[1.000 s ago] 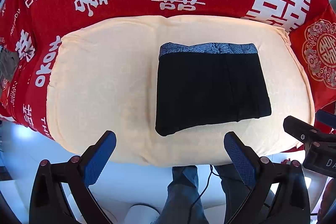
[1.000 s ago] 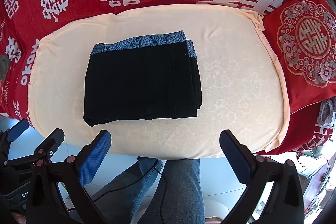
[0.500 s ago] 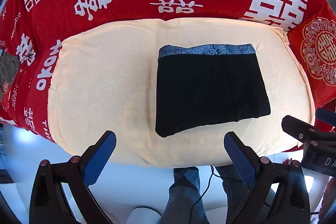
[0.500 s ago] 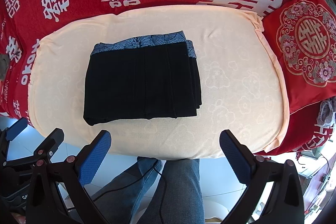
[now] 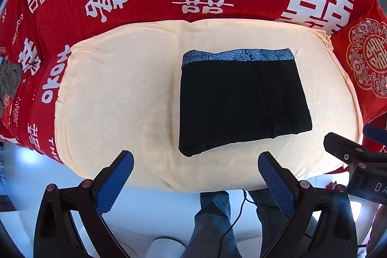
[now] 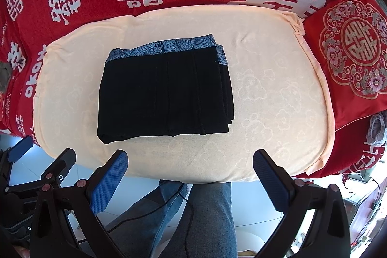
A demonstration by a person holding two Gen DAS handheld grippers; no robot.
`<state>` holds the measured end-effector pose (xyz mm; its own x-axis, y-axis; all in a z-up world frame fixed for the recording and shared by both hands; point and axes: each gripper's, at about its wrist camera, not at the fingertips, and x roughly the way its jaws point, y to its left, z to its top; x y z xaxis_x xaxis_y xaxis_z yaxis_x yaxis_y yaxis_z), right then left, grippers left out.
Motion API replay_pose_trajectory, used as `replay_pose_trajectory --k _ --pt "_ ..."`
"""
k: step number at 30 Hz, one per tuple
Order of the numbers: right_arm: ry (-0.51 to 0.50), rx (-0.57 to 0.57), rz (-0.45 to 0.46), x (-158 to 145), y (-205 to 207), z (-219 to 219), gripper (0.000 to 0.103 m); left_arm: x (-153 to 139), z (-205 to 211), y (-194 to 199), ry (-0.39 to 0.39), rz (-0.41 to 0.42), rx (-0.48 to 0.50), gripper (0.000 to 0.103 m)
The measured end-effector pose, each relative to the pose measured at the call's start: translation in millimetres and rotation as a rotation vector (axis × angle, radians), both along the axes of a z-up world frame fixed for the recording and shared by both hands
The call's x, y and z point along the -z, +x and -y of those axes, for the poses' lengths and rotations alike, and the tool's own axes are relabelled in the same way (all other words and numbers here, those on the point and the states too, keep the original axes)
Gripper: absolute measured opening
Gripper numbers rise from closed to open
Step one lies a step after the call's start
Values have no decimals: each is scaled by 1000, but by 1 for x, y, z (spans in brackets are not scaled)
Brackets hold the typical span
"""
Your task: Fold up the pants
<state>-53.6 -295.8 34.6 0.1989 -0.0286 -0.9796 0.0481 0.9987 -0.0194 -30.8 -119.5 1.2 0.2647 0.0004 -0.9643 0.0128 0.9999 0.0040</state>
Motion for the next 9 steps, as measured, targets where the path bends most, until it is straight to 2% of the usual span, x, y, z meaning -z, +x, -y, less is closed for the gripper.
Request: replay_pose_trajectory --k 9 --pt "-1 2 1 1 0 1 103 0 2 -2 -9 6 -2 103"
